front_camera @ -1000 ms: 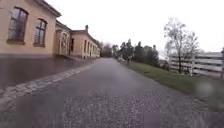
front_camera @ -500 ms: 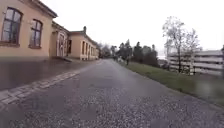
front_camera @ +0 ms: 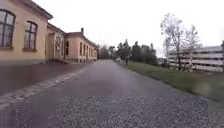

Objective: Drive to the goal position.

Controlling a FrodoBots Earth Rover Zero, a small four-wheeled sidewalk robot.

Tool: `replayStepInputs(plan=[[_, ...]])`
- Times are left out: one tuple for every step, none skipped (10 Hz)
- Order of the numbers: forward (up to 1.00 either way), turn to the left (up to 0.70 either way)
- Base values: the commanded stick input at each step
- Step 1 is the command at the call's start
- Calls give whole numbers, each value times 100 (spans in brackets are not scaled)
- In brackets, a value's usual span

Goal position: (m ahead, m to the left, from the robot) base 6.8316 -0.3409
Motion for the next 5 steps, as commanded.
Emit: replayStepInputs(plan=[[100,0],[100,0],[100,0],[100,0],[100,0]])
